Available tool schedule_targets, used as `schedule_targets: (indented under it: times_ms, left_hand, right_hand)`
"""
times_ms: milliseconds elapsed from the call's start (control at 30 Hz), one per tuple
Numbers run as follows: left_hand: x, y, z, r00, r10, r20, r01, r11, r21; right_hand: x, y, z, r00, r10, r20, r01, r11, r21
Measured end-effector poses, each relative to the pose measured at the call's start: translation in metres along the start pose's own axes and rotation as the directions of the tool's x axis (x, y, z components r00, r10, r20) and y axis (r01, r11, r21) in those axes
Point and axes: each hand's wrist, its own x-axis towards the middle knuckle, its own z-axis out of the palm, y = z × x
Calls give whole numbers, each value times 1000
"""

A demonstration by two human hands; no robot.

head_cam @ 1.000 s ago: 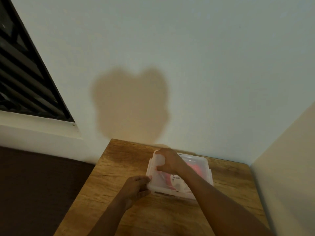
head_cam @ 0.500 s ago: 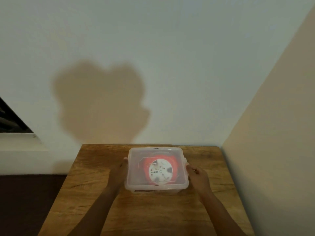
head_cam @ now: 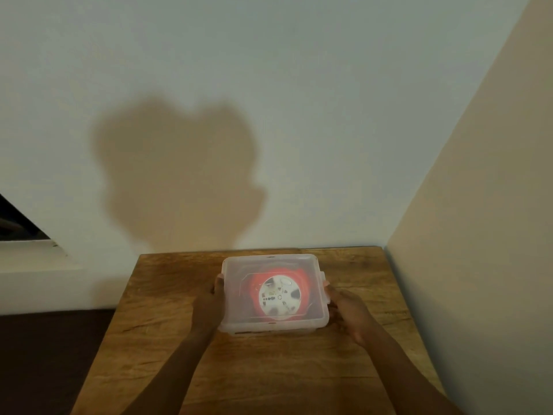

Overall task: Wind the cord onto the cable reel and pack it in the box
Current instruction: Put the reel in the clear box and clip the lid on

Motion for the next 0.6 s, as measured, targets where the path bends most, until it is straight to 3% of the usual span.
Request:
schedule_targets:
  times_ms: [67,167,267,367,467,600]
  left_hand:
    - [1,0,-1,1000,0,11,0,1000,-4]
    - [0,2,-2,1000,-14,19,14,1000,-17]
    - [-2,4,-2,999,-28,28,30,998,-55]
    - [-4,3,-7,987,-60,149,90,975,-201]
    - [-9,3,-17,947,-79,312,206,894,-399]
    - [-10,-4,-22,871,-289,398,478,687,-548]
  right_hand:
    - [1,-1,-4,997,67,48,-67,998,-4]
    - [-2,6,3,979,155,132,-175,971,160]
    - [2,6,4,984,121,134,-157,938,308]
    - [8,3,2,983,141,116,-177,892,415]
    - [10,2,2,971,201,128,-238,840,488]
    - [8,1,-1,977,193,96,-206,707,677]
